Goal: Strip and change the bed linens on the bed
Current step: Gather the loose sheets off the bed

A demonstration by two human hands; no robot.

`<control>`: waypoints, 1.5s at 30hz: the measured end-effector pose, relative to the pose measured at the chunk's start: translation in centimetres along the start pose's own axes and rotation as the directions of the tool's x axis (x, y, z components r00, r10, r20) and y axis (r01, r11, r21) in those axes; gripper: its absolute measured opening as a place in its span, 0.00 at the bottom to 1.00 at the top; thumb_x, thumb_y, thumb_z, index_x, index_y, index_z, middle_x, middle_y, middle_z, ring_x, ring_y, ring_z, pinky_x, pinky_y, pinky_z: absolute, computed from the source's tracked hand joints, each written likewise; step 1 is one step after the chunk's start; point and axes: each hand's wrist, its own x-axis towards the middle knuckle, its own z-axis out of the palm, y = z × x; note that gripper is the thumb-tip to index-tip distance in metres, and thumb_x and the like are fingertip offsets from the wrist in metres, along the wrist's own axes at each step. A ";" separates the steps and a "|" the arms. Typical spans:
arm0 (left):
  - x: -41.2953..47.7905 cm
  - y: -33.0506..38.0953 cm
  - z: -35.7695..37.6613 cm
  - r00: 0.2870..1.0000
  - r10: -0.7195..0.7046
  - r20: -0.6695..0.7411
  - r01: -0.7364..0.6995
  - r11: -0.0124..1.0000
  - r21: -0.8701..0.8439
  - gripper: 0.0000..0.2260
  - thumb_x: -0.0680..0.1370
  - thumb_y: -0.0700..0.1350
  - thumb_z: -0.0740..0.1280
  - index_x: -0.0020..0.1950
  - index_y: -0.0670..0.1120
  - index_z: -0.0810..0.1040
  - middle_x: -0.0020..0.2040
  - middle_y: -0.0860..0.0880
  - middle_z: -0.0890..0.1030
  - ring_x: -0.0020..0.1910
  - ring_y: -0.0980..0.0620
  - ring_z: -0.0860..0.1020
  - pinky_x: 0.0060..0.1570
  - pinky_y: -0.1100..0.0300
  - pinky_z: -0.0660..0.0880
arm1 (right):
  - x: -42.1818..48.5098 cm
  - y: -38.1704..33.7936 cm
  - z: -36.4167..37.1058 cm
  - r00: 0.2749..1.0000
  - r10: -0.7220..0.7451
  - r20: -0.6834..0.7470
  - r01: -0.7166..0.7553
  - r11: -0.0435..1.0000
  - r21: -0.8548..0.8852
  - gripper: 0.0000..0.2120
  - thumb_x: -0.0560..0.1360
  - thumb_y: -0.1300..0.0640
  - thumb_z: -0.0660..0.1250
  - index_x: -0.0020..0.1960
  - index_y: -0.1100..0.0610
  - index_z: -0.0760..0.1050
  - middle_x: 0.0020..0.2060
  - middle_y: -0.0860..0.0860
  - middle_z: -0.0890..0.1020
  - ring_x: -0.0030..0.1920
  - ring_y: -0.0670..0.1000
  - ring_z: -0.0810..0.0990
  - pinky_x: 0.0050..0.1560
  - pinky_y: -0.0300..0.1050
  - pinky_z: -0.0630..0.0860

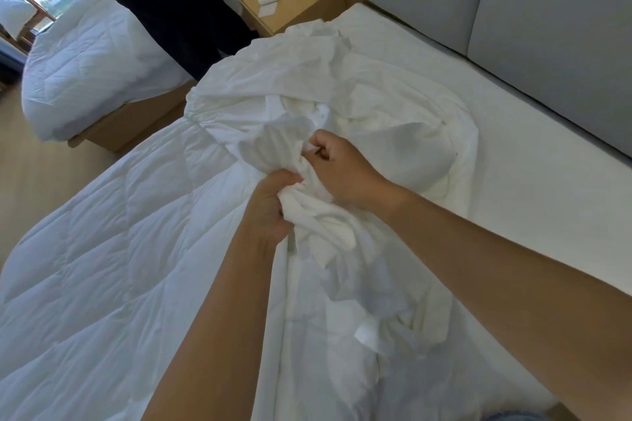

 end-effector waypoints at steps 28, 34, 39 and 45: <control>-0.9 -3.4 -1.1 0.968 -0.165 -0.191 0.187 0.977 0.105 0.08 0.62 0.37 0.63 0.38 0.40 0.79 0.30 0.46 0.79 0.32 0.49 0.79 0.31 0.61 0.78 | -5.5 9.7 0.5 0.861 0.508 -0.025 -0.480 0.828 0.289 0.14 0.76 0.55 0.64 0.60 0.51 0.67 0.54 0.49 0.74 0.49 0.47 0.74 0.49 0.40 0.70; -0.6 -4.0 -1.4 0.980 -0.180 -0.082 0.186 0.980 0.074 0.10 0.64 0.37 0.63 0.35 0.43 0.85 0.37 0.45 0.83 0.38 0.48 0.83 0.37 0.57 0.80 | -6.0 10.9 0.1 0.907 0.395 0.146 -0.406 0.912 0.058 0.10 0.78 0.54 0.60 0.58 0.51 0.74 0.50 0.45 0.80 0.48 0.45 0.78 0.43 0.36 0.72; -0.6 -3.8 -1.8 0.973 -0.225 -0.058 0.229 0.969 0.091 0.12 0.63 0.36 0.64 0.41 0.42 0.85 0.42 0.43 0.83 0.42 0.45 0.83 0.41 0.54 0.80 | -4.5 10.4 -0.8 0.970 0.183 -0.160 -0.214 0.956 -0.202 0.12 0.79 0.58 0.61 0.47 0.66 0.79 0.42 0.56 0.78 0.45 0.55 0.76 0.45 0.43 0.69; -0.8 -3.9 -0.6 0.953 -0.265 -0.145 0.288 0.940 0.181 0.11 0.62 0.37 0.64 0.42 0.40 0.79 0.34 0.45 0.80 0.32 0.49 0.81 0.32 0.60 0.78 | -2.7 5.8 -2.5 0.954 0.100 -0.284 -0.148 0.977 -0.154 0.12 0.81 0.60 0.53 0.39 0.58 0.64 0.32 0.48 0.67 0.34 0.47 0.65 0.36 0.40 0.62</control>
